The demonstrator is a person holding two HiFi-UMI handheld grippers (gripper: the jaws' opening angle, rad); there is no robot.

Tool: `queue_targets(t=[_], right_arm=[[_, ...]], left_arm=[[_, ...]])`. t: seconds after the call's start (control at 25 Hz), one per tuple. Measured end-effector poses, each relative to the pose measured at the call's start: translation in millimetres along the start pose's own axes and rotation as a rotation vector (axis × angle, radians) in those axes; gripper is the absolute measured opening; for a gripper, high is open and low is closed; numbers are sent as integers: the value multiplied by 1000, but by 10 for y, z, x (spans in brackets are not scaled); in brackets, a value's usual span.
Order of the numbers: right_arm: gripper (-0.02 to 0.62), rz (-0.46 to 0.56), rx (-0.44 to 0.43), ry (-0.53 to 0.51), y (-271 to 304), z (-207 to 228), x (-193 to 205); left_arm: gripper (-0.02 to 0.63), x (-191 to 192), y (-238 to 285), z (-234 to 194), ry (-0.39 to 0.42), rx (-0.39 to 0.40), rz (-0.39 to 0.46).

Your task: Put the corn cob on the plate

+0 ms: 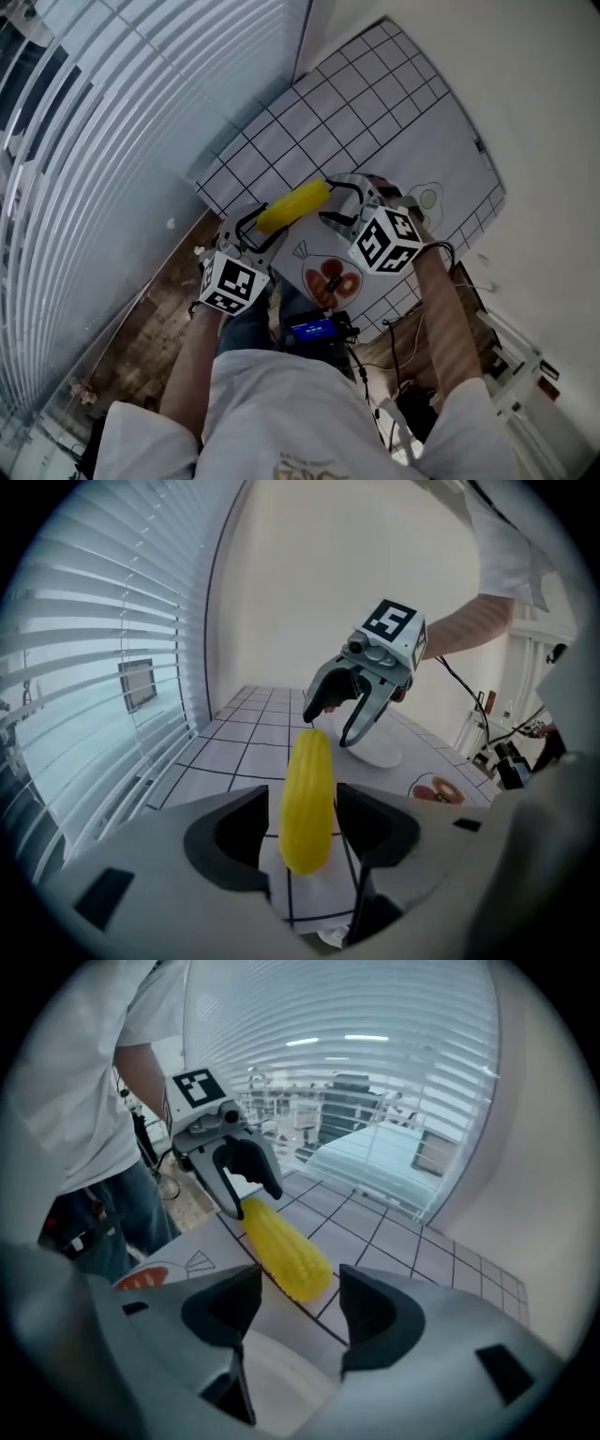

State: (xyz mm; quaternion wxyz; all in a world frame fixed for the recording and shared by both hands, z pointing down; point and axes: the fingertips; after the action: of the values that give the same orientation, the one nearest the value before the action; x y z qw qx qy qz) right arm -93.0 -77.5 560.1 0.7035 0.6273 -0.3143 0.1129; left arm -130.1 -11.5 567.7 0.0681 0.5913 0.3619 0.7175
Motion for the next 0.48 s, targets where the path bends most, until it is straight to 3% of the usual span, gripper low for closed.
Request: queue_targets(t=[0.28, 0.48], right_arm=[[301, -165, -99, -289, 274, -110, 8], [301, -238, -133, -423, 457, -174, 27]], left_arm=[[242, 74, 113, 35, 39, 24, -52], [242, 134, 193, 31, 65, 44, -93]])
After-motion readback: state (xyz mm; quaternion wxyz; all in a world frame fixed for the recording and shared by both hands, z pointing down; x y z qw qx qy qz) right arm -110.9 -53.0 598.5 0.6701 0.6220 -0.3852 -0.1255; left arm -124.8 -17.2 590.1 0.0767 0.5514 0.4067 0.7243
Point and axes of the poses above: the fingertips, and each gripper's own axes: y forward along the fingers, z to its right, x out of its underside, and after that the axes turned 10 degrees about y, right-handed
